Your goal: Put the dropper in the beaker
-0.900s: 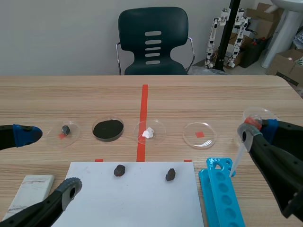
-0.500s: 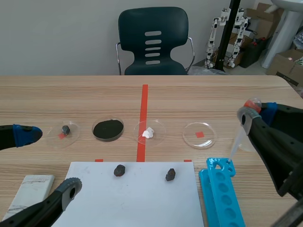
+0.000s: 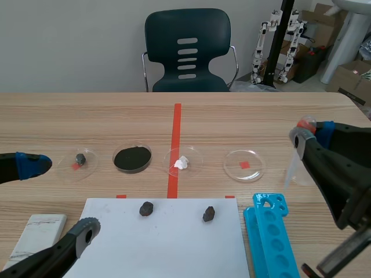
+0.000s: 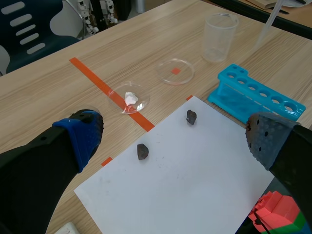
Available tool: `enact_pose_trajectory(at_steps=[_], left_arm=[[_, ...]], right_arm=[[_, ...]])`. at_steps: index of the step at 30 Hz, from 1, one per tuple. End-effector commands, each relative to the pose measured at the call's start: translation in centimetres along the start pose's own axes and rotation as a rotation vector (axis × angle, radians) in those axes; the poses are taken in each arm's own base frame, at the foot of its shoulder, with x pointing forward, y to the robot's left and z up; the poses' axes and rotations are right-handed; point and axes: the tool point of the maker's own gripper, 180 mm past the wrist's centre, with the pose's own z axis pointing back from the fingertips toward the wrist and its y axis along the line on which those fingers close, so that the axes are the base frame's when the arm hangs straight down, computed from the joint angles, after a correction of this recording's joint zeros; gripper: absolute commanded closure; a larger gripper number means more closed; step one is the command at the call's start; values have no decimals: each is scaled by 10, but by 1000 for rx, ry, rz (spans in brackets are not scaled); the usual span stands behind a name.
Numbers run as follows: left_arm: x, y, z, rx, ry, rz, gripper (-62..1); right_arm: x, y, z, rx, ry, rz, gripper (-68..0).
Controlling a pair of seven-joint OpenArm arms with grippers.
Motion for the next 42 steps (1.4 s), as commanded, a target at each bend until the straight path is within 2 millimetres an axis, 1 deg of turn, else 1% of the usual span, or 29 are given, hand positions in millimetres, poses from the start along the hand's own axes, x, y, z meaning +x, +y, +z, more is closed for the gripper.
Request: enact_pose_trajectory(at_steps=[1,7,12,16,18,21,27,35,40,42], left_arm=[[7,-1,-1,-1,-29,7,-615],[7,-1,-1,-1,-29,7,-615],[7,-1,-1,-1,-29,7,-615],[7,-1,-1,-1,-29,7,-615],[7,-1,-1,-1,-29,7,-615],[7,-1,-1,-1,-29,7,-615],[7,-1,-1,-1,-29,7,-615],[7,-1,-1,-1,-29,7,-615],[7,-1,-1,-1,-29,7,-615],[7,-1,-1,-1,-29,7,-615]], right_arm=[[8,-4,-3,-21,-34,-2,-11],[1,-19,-12,-108,-14,-21,-11],[-1,-29,-20,-142,-37,-22,-11],[-7,-37,-27,-158,-47,-18,-11],[-10,-44,-28,-176,-48,-9,-11],[-12,-56,-30,-202,-52,10,-11],[-8,-84,-33,-264,-78,62,-11],[-26,-125,-33,-361,-67,76,-11],[-25,-151,-34,-427,-111,49,-11],[-25,-157,-37,-438,-122,47,-11]])
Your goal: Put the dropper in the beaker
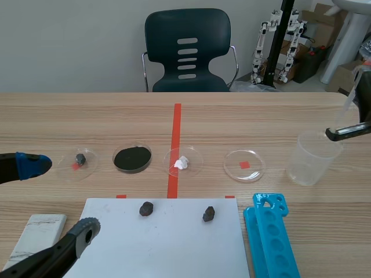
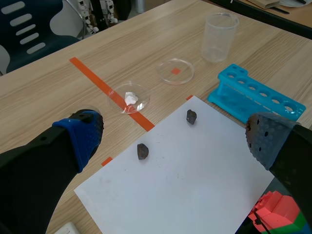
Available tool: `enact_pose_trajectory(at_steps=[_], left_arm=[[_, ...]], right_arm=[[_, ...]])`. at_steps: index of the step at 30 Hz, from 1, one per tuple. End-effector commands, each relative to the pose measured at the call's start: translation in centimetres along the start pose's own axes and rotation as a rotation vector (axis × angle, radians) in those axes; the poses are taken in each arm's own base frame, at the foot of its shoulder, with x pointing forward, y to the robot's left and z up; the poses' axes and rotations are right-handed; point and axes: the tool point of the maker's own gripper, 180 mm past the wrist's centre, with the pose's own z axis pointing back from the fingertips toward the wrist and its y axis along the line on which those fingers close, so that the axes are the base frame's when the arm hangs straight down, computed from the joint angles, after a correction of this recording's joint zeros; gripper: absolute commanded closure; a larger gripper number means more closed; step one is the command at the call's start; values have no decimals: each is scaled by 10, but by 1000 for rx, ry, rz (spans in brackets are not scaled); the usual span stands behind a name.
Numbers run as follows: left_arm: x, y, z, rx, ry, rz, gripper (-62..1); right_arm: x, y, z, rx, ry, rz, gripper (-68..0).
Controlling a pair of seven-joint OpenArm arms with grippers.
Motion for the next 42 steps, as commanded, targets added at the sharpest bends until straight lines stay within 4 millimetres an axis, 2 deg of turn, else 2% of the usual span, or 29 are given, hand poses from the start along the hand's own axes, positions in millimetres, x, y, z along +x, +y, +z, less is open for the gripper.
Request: enact_pose_trajectory(at_steps=[1,12,32,38,42], left_arm=[[7,-1,-1,-1,-29,7,-615],[7,-1,-1,-1,-29,7,-615],[7,-1,-1,-1,-29,7,-615],[7,-1,-1,-1,-29,7,-615],[7,-1,-1,-1,-29,7,-615]], right_arm=[[12,-7,-7,-3,-49,13,-11],[-13,-19,-30,-24,-27,-32,-11],[-78,-5,-23,-12,122,-141,-11],[-91,-6,-28,-23,142,-167,-10],[-97,4,-36,10,162,-156,-11]])
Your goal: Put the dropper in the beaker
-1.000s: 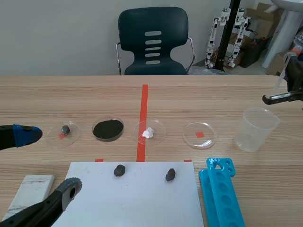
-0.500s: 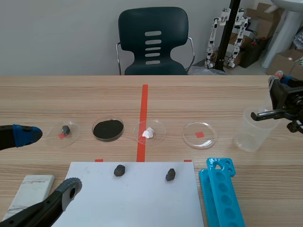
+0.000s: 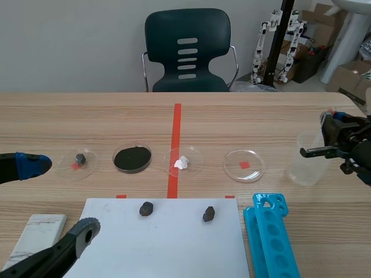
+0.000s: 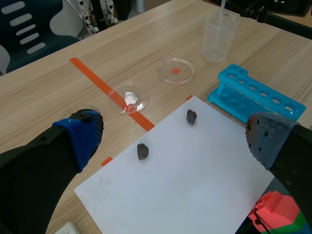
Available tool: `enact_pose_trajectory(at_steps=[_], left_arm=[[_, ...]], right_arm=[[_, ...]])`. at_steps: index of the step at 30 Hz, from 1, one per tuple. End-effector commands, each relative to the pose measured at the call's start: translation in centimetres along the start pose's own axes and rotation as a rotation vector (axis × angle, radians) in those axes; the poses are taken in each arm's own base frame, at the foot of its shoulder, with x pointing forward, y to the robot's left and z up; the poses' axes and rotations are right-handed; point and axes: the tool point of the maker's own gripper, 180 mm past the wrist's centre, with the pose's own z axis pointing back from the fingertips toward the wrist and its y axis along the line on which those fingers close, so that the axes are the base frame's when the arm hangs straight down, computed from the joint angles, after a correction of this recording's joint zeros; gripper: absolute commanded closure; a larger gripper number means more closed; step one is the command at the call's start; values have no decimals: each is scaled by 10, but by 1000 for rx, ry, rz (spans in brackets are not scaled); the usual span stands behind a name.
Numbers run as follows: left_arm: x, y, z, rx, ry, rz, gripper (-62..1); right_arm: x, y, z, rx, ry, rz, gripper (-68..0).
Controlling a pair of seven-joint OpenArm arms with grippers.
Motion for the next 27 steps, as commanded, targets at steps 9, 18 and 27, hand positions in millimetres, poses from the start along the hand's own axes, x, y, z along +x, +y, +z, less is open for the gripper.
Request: enact_pose_trajectory(at_steps=[9,18,27], left_arm=[[7,-1,-1,-1,-29,7,-615],[7,-1,-1,-1,-29,7,-615],[7,-1,-1,-1,-29,7,-615]], right_arm=[[5,9,-10,33,-3,26,-132],[2,9,-10,32,10,26,-459],[1,6,-3,22,1,39,-635]])
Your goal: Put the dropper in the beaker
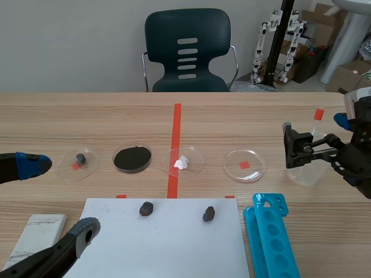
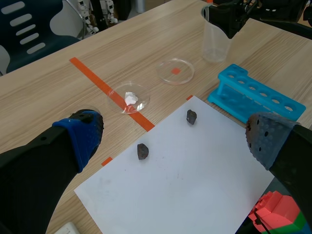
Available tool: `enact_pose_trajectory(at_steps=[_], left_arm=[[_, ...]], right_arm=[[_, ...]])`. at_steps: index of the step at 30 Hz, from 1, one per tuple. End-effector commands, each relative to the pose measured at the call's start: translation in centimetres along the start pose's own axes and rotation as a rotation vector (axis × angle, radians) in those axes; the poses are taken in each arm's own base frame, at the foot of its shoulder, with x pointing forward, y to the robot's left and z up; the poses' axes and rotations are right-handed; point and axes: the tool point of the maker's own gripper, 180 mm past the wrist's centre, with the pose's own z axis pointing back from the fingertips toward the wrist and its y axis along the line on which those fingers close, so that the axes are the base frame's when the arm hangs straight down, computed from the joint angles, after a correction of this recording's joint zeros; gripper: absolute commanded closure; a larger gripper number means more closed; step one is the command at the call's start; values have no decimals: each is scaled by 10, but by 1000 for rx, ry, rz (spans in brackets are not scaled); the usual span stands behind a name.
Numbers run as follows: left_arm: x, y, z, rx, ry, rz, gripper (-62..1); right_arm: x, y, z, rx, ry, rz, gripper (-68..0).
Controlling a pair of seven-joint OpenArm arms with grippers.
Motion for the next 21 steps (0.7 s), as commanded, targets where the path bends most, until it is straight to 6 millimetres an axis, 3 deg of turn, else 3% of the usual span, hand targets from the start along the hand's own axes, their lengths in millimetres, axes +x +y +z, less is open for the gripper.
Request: enact_pose_trajectory(at_steps=[1,12,21], left_arm=[[7,-1,-1,-1,-29,7,-615],[7,-1,-1,-1,-29,7,-615],[7,-1,-1,-1,-29,7,-615]], right_arm=[[14,-9,5,-14,-47,26,-640],[29,0,39,10,-81,68,-641],[30,0,41,12,-91,68,-641]])
